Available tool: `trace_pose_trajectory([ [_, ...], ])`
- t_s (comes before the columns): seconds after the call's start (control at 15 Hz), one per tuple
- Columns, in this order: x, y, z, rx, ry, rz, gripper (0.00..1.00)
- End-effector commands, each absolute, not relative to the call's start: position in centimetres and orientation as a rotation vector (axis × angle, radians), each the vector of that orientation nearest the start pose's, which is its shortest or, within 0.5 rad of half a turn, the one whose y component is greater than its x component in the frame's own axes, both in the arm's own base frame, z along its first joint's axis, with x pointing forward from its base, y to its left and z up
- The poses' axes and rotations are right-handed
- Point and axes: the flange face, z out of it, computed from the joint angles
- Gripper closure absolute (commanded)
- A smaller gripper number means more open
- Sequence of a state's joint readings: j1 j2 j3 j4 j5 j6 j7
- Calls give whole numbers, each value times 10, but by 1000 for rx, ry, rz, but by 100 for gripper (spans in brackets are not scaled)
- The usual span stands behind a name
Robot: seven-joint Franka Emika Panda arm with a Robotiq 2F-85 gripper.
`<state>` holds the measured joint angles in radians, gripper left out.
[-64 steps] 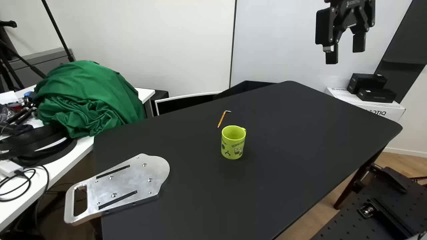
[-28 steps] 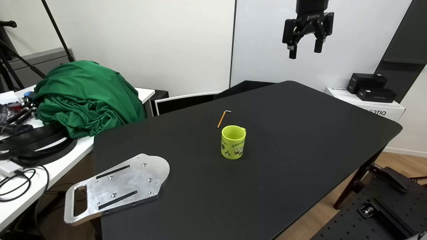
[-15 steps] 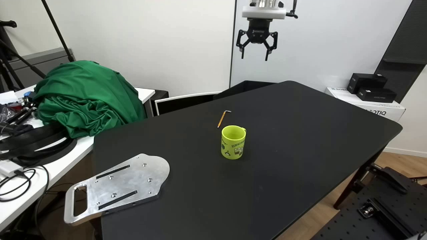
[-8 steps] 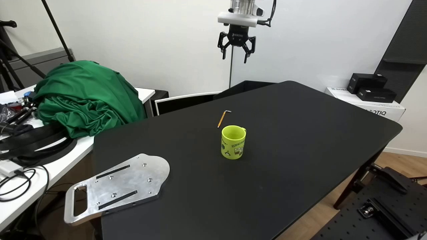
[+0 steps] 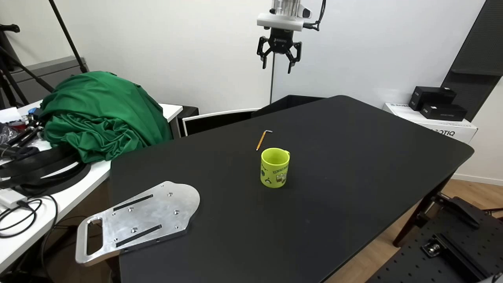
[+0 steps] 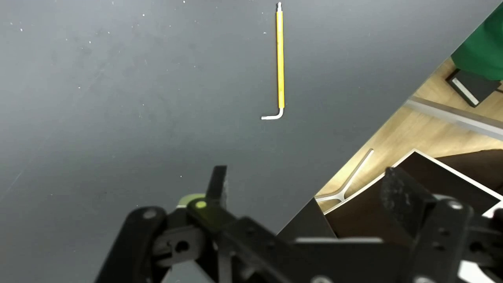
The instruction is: Place orange object on the table into the green mug
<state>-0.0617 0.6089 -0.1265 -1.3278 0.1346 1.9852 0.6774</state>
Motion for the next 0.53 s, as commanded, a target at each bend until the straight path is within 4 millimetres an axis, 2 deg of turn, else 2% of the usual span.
trace_pose_trajectory([
  [0.0,722,-109,385,-2776,1327,-59,0],
  [0.13,726,-105,379,-2781,1353,-78,0],
  [0.47,733,-84,328,-2809,1355,-5,0],
])
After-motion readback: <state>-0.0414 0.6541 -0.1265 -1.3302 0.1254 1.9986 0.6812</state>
